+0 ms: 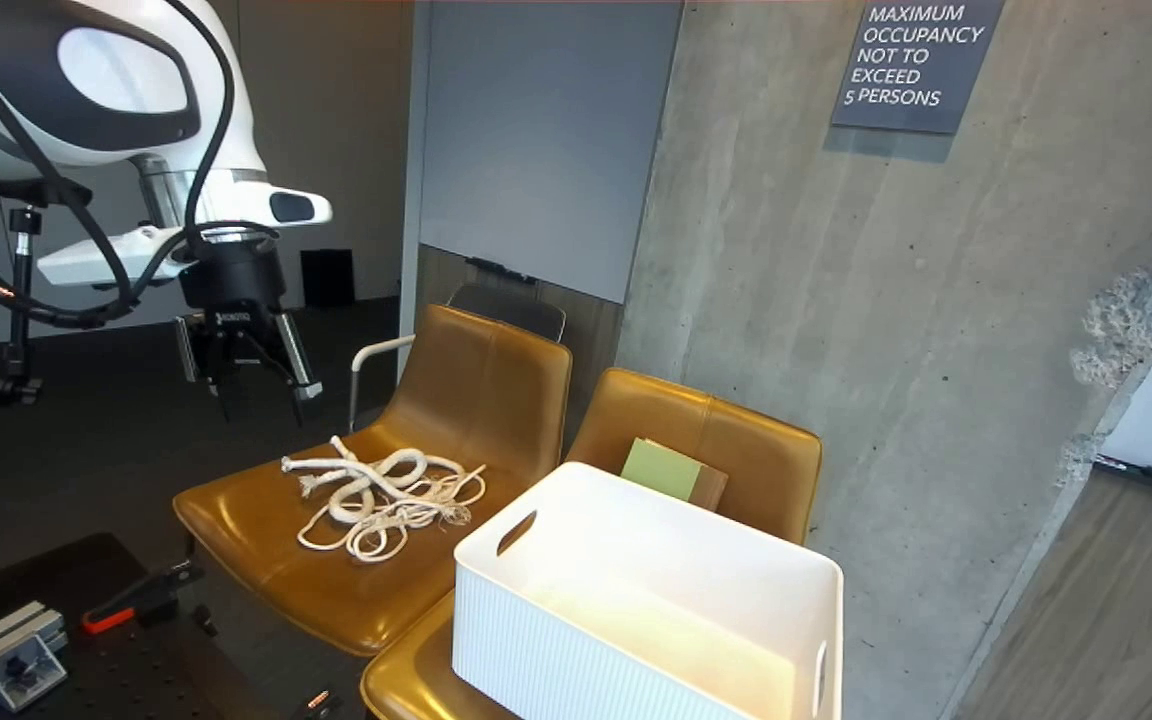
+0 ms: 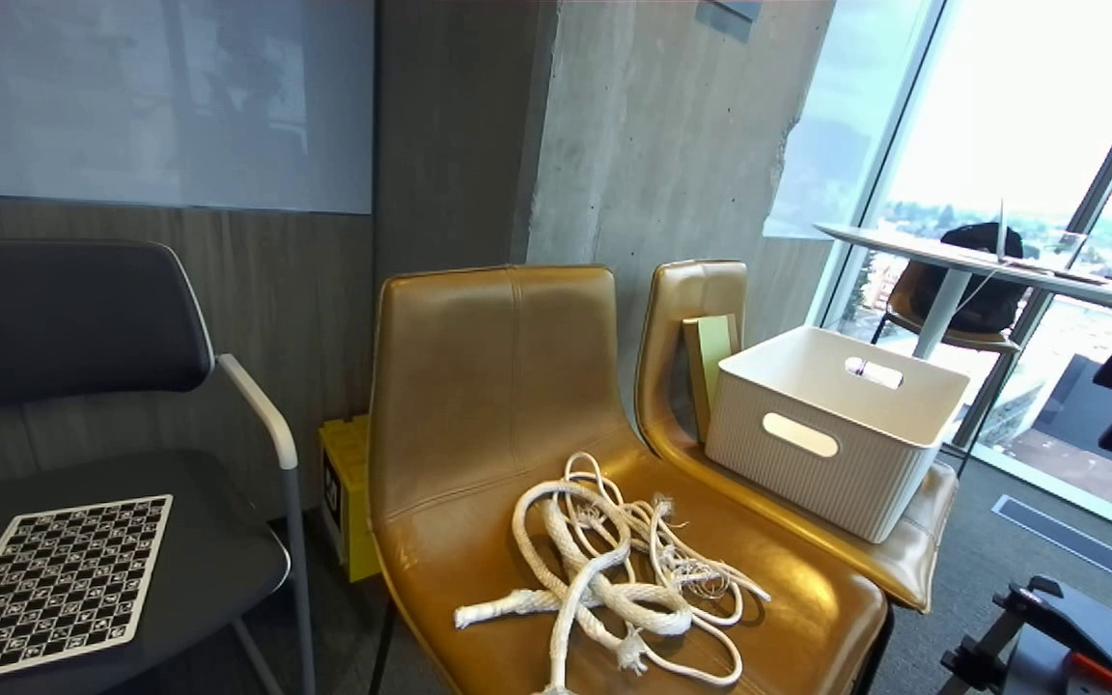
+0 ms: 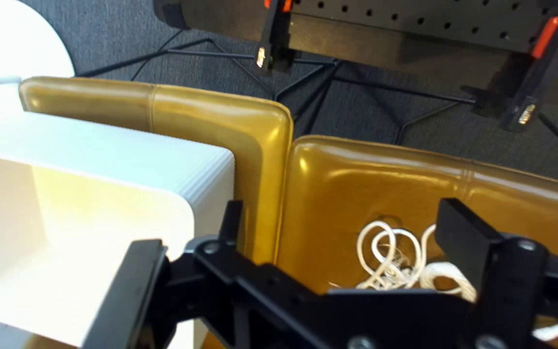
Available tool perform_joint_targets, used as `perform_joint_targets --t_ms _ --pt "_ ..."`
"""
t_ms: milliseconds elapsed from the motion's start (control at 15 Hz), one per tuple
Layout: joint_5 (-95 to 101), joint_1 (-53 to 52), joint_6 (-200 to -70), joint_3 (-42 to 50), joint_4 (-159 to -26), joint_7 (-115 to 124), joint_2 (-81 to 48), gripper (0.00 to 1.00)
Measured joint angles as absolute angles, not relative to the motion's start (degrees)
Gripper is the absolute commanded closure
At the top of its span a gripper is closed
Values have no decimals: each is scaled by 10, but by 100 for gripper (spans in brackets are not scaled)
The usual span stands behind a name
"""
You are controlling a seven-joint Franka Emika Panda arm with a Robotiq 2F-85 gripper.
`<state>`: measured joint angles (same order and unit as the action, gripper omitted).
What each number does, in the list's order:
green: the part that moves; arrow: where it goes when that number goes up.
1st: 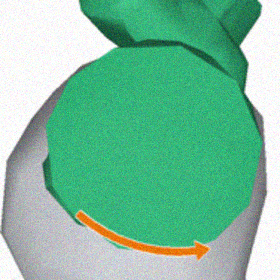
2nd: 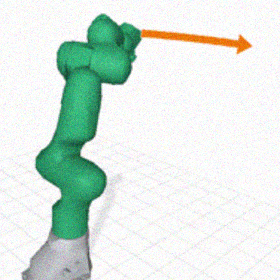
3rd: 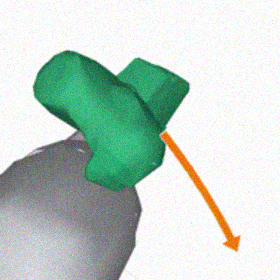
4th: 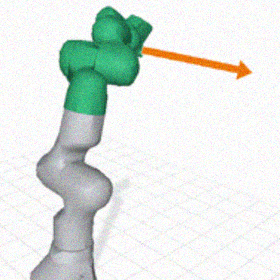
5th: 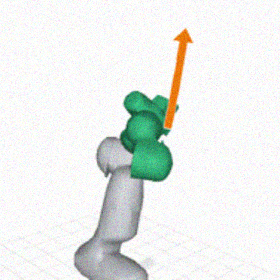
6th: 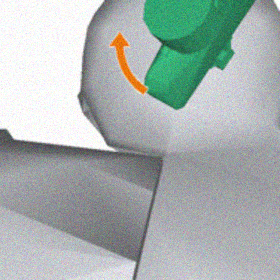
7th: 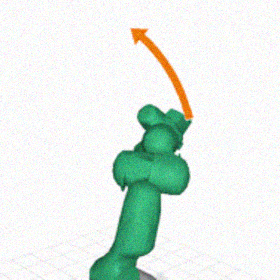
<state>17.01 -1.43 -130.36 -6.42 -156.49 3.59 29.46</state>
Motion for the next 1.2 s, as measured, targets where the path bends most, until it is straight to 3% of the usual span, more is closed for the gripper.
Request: perform_joint_targets --t_ms 200,467,867,1200 --pt "175 -59 -1318 -124 -1540 57 291 0" --pt "205 -63 -1359 -136 -1489 25 242 0" --pt "259 -55 -1485 -136 -1449 11 51 0" --pt "332 -99 -1502 -136 -1367 35 -103 0"
